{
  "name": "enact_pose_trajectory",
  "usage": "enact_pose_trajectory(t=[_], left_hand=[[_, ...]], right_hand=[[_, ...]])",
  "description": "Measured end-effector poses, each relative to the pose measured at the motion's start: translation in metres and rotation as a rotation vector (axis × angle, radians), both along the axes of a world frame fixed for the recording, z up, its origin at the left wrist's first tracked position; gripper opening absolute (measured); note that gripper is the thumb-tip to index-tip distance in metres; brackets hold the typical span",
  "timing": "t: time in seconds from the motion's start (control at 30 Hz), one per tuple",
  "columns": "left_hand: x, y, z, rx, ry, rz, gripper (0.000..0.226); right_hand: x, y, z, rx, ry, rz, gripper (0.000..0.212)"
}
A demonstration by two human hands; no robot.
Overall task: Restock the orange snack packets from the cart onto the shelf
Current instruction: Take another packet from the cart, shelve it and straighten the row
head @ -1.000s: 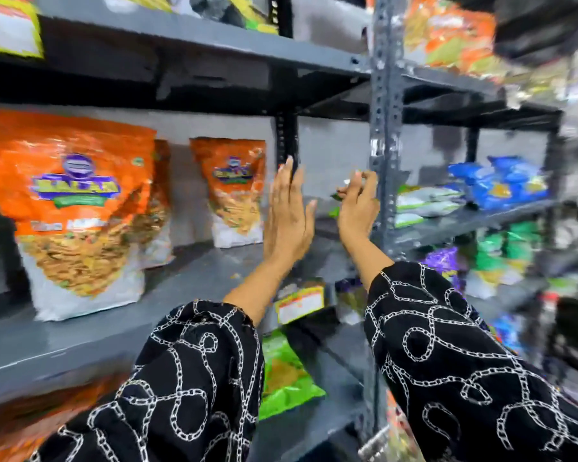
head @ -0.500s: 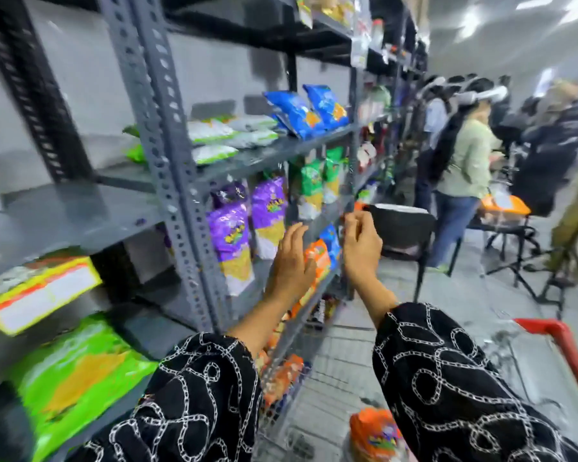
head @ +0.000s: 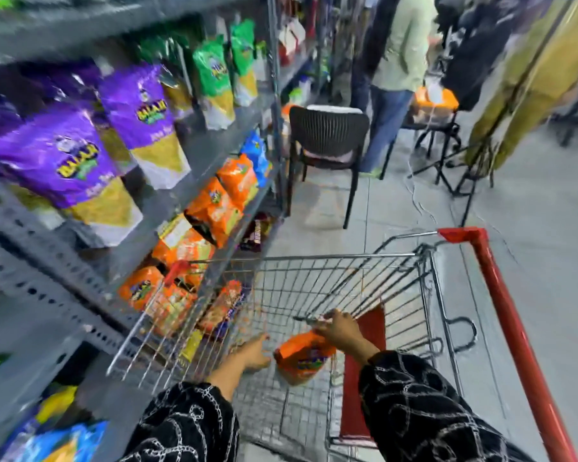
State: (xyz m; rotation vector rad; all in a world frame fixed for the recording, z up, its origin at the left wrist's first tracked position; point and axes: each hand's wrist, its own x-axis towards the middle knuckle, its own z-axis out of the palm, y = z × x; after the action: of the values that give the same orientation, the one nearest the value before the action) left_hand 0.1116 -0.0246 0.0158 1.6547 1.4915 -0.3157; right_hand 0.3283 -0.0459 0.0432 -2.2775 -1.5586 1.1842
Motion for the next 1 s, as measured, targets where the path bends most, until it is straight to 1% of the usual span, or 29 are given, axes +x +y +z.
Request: enact_pose_trajectory(t=[0.03, 0.07, 0.1, 0.13, 0.17, 0.23, 0.33, 0.4, 0.47, 0.53, 0.57, 0.67, 0.73, 0.8, 0.83, 0.9, 0.97, 1.0], left_hand=[[0.002, -0.004, -0.010, -0.017, -0.011, 0.052, 0.068], [0.004, -0.007, -0.020, -0.038, -0.021, 0.089, 0.067], [0.006, -0.011, -0.028, -0.066, -0.025, 0.112, 0.067], [0.008, -0.014, -0.037, -0.077, -0.017, 0.129, 0.066], [0.009, -0.016, -0.042, -0.058, -0.007, 0.130, 0.065], [0.012, -0.019, -0.050, -0.035, -0.027, 0.190, 0.065], [0.018, -0.023, -0.058, 0.003, -0.081, 0.322, 0.059], [0.024, -0.027, -0.062, 0.004, -0.150, 0.408, 0.047], [0.029, -0.031, -0.065, 0.012, -0.217, 0.513, 0.033], [0.030, -0.031, -0.064, 0.055, -0.189, 0.579, 0.020], [0.028, -0.030, -0.066, 0.075, -0.177, 0.605, 0.016], [0.020, -0.029, -0.066, 0.133, -0.144, 0.616, 0.022], [0.015, -0.028, -0.061, 0.143, -0.176, 0.639, 0.022], [0.012, -0.024, -0.053, 0.152, -0.291, 0.718, 0.018], [0.012, -0.021, -0.047, 0.165, -0.342, 0.782, 0.016], [0.010, -0.016, -0.033, 0.190, -0.416, 0.891, 0.022], [0.009, -0.012, -0.015, 0.260, -0.508, 0.924, 0.021], [0.008, -0.011, -0.008, 0.288, -0.538, 0.926, 0.020]], right_hand=[[-0.002, -0.004, -0.005, -0.088, 0.062, 0.022, 0.060], [-0.003, -0.006, -0.016, -0.130, 0.082, 0.074, 0.067], [-0.004, -0.009, -0.022, -0.139, 0.017, 0.132, 0.076], [-0.004, -0.012, -0.032, -0.116, -0.093, 0.191, 0.084], [-0.003, -0.015, -0.036, -0.080, -0.205, 0.205, 0.085], [-0.002, -0.016, -0.047, -0.046, -0.296, 0.173, 0.071], [-0.003, -0.013, -0.057, -0.073, -0.279, 0.172, 0.060], [-0.005, -0.006, -0.060, -0.083, -0.267, 0.138, 0.055], [-0.006, 0.001, -0.061, -0.092, -0.268, 0.102, 0.056], [-0.008, 0.003, -0.064, -0.068, -0.294, 0.079, 0.054], [-0.010, 0.002, -0.065, -0.037, -0.309, 0.070, 0.048], [-0.013, -0.001, -0.064, 0.081, -0.325, 0.063, 0.026], [-0.014, 0.002, -0.058, 0.138, -0.317, 0.039, 0.024], [-0.015, 0.005, -0.051, 0.199, -0.280, -0.008, 0.028], [-0.016, 0.008, -0.047, 0.225, -0.228, -0.067, 0.030], [-0.017, 0.013, -0.037, 0.284, -0.057, -0.223, 0.027], [-0.020, 0.018, -0.025, 0.357, 0.110, -0.338, 0.023], [-0.022, 0.019, -0.018, 0.401, 0.161, -0.371, 0.021]])
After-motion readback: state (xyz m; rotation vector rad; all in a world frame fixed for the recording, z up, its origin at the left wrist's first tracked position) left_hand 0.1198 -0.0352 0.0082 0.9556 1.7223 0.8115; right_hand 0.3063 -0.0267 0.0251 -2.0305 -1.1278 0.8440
